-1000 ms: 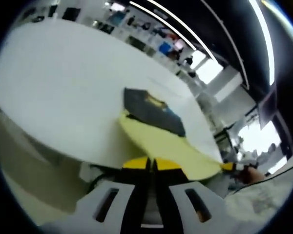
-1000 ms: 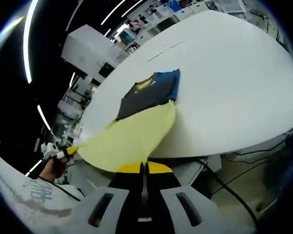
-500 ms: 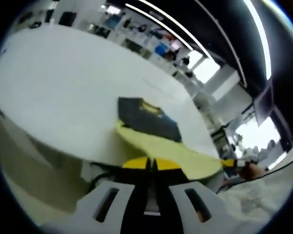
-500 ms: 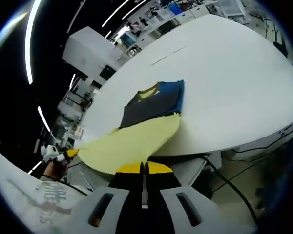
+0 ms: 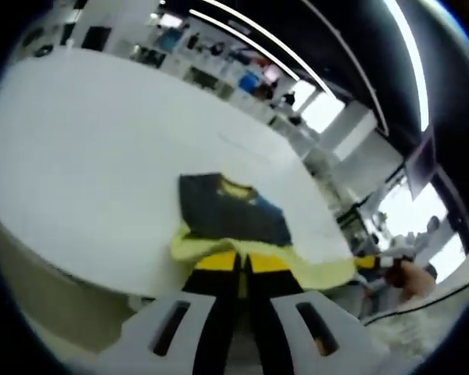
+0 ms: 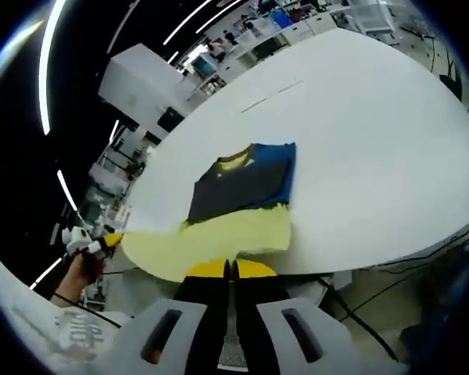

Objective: Fold the garment on the visible template until the final outline fits inside the template.

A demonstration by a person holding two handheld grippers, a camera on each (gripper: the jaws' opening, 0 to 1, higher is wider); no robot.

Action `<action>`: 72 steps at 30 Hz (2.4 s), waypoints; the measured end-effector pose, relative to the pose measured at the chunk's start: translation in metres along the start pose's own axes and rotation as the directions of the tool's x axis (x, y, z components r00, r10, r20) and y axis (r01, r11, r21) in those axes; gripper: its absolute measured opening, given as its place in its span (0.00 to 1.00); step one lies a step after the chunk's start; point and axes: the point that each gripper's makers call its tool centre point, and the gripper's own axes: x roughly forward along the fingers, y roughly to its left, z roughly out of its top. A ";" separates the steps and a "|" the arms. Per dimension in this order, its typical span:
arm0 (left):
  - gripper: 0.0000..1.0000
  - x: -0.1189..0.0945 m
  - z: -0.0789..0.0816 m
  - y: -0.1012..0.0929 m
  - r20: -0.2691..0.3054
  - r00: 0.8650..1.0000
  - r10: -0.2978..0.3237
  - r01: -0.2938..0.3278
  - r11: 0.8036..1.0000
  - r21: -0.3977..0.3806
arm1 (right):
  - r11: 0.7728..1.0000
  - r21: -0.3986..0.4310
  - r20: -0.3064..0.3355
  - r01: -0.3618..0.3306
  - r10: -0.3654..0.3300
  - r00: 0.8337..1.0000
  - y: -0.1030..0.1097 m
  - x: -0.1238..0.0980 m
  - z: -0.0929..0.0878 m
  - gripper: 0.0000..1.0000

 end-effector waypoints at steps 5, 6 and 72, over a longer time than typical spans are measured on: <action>0.00 0.021 0.024 0.003 0.007 1.000 -0.010 0.010 0.999 0.031 | 1.000 -0.018 0.028 -0.001 0.002 1.000 -0.005 0.013 0.030 0.02; 0.00 0.027 0.031 0.006 0.011 1.000 -0.014 0.013 0.999 0.035 | 1.000 -0.020 0.035 -0.004 0.004 0.999 -0.006 0.016 0.038 0.02; 0.00 0.243 0.071 0.135 -0.139 0.987 0.087 -0.124 0.951 -0.283 | 0.981 0.194 -0.114 0.013 0.010 0.993 -0.120 0.216 0.153 0.02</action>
